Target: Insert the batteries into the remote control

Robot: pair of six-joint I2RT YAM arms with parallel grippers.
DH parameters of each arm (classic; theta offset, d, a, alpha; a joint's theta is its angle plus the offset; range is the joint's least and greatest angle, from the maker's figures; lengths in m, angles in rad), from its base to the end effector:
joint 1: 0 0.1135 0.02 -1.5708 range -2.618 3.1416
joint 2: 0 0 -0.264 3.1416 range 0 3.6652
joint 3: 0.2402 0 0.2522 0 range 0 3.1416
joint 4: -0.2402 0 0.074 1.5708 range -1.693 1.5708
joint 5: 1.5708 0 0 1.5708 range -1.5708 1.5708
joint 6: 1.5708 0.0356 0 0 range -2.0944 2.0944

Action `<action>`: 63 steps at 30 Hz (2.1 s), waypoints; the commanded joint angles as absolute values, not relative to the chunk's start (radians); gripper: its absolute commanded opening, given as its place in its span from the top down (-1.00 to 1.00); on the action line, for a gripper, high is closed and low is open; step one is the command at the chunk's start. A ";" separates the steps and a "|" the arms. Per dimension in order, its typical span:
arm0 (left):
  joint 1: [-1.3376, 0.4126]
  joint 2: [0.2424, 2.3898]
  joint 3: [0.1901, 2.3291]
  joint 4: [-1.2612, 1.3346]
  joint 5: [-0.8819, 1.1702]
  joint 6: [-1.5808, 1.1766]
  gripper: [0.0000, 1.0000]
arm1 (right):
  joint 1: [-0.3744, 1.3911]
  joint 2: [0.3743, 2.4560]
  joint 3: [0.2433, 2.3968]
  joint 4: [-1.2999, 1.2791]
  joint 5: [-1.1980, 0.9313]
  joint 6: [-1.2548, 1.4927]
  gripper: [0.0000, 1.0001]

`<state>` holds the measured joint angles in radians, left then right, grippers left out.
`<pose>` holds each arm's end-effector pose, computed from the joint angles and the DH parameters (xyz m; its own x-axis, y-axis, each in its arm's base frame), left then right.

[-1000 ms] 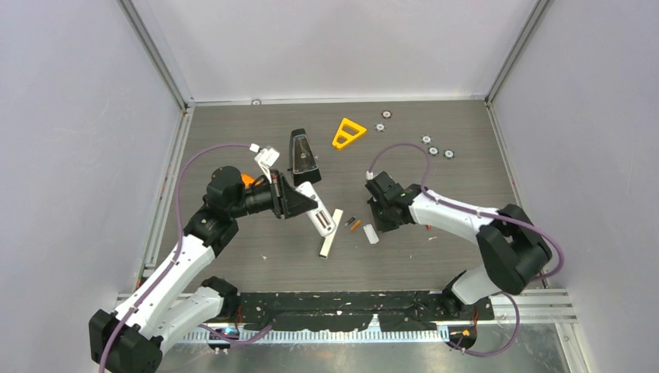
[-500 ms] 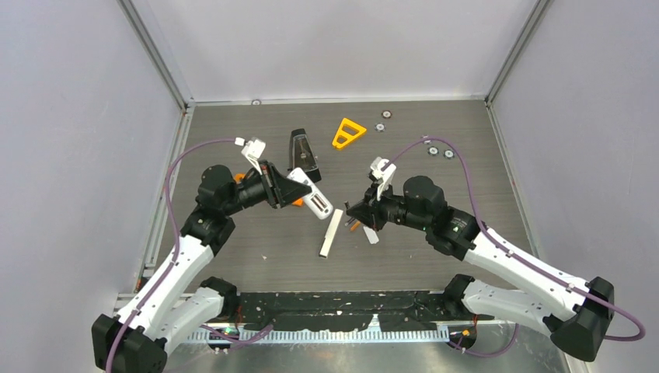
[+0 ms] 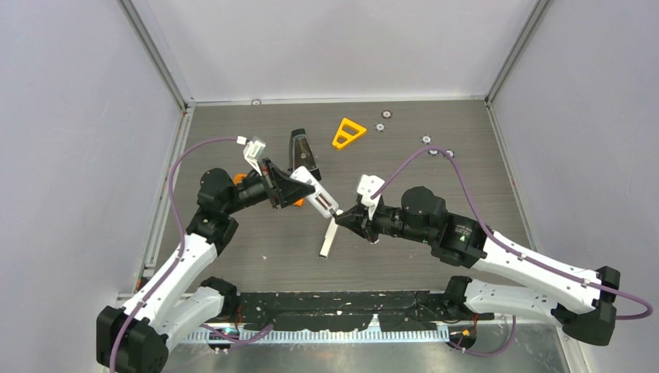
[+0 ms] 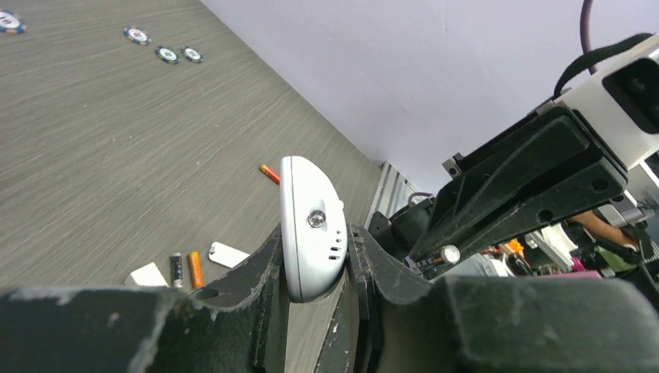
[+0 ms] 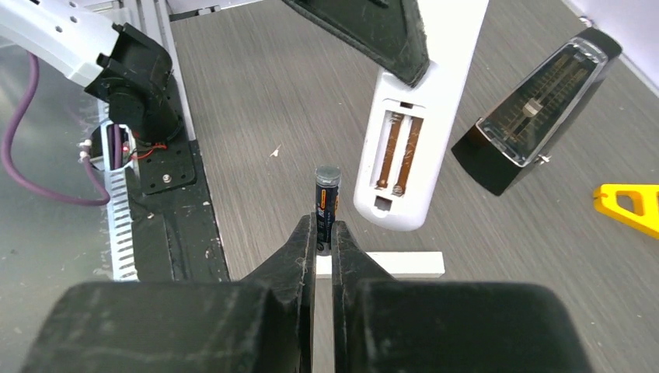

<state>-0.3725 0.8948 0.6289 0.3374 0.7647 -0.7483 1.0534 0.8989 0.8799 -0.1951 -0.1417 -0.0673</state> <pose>0.1832 -0.0981 0.3201 -0.5675 -0.3053 -0.7646 0.7091 0.2907 -0.6424 0.0987 0.1837 0.3522 -0.0424 -0.2091 -0.9770 -0.9336 0.3565 -0.0358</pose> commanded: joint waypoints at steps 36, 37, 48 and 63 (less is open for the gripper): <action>-0.379 1.072 0.462 0.982 0.827 -1.075 1.00 | 1.114 1.318 1.462 -0.835 0.084 0.185 0.87; -0.379 1.074 0.460 0.987 0.827 -1.078 1.00 | 1.114 1.327 1.471 -0.836 0.100 0.187 0.87; -0.379 1.076 0.452 1.007 0.838 -1.088 1.00 | 1.114 1.391 1.513 -0.847 0.164 0.194 0.84; -0.379 1.101 0.458 1.074 0.866 -1.122 1.00 | 1.113 1.466 1.594 -0.930 0.163 0.200 0.60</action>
